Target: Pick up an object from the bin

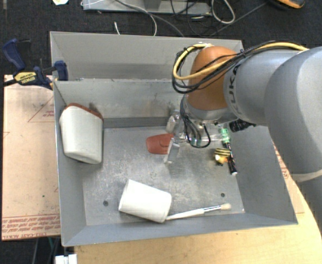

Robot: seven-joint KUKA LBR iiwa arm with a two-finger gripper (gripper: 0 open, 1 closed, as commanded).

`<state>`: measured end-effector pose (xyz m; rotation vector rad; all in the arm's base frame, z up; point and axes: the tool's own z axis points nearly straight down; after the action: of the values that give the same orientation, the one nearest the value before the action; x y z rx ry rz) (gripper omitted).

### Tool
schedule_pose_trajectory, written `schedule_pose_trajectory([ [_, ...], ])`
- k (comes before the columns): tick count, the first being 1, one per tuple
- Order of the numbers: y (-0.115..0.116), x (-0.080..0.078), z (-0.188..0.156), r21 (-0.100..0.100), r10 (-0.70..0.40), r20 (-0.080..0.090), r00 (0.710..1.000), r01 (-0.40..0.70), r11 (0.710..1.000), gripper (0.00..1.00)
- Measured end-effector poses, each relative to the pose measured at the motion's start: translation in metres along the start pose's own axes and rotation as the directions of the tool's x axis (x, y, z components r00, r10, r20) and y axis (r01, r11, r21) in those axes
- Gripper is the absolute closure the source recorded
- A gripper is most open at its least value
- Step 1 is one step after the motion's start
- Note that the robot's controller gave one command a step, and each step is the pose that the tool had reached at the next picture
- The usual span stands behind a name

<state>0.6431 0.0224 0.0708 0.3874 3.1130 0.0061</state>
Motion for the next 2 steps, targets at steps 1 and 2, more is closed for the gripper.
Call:
schedule_pose_trajectory([
  [1,-0.0108,0.0109,-0.0010,-0.002,0.272,0.003,0.962,-0.272,0.962,1.00],
  [2,-0.0108,0.0109,-0.0010,-0.002,0.272,0.003,0.962,-0.272,0.962,1.00],
])
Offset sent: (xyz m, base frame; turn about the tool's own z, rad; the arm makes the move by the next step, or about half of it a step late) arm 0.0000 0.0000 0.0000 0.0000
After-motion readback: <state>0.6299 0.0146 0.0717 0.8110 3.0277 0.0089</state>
